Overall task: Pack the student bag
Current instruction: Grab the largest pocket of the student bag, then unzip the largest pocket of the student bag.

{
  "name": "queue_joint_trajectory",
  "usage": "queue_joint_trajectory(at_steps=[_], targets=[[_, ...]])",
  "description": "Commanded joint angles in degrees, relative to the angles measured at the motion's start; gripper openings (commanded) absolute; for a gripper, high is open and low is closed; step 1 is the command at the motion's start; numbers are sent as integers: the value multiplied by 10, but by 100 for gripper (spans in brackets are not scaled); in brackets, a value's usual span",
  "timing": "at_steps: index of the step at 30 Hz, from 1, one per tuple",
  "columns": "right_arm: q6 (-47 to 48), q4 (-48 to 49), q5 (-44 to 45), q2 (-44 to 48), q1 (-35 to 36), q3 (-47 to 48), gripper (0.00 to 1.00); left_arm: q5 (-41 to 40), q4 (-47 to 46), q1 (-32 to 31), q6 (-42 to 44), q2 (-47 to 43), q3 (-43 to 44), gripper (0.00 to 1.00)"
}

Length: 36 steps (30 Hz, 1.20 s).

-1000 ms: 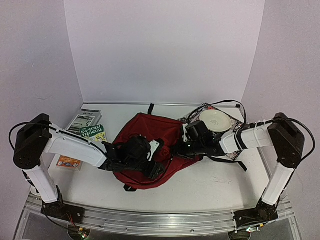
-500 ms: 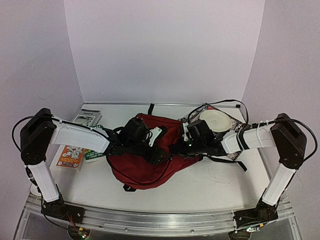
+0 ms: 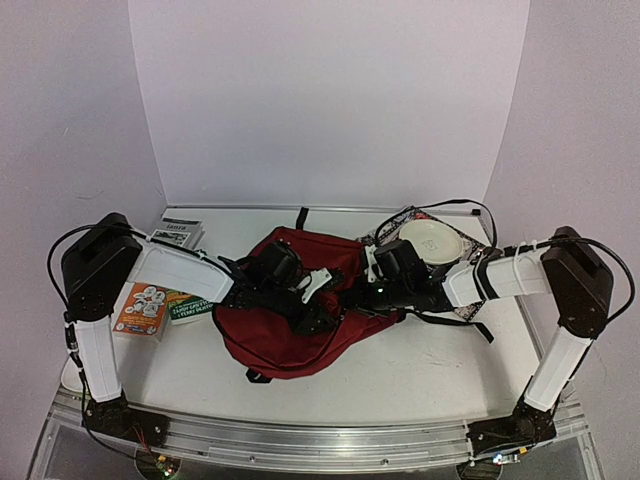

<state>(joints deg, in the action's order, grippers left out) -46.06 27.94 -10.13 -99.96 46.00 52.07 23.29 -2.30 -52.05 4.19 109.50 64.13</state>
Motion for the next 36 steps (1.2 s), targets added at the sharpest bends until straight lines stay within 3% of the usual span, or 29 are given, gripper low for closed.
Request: queue_joint_trajectory(at_steps=[1, 5, 9, 24, 36], targets=[[9, 12, -16, 15, 2, 10, 0, 24, 12, -1, 33, 19, 43, 36], [9, 12, -13, 12, 3, 11, 0, 32, 17, -1, 37, 19, 49, 24], [13, 7, 14, 12, 3, 8, 0, 30, 31, -1, 37, -2, 39, 1], [45, -54, 76, -15, -59, 43, 0, -30, 98, -39, -36, -201, -137, 0], [87, -130, 78, -28, -99, 100, 0, -133, 159, -52, -117, -266, -178, 0]])
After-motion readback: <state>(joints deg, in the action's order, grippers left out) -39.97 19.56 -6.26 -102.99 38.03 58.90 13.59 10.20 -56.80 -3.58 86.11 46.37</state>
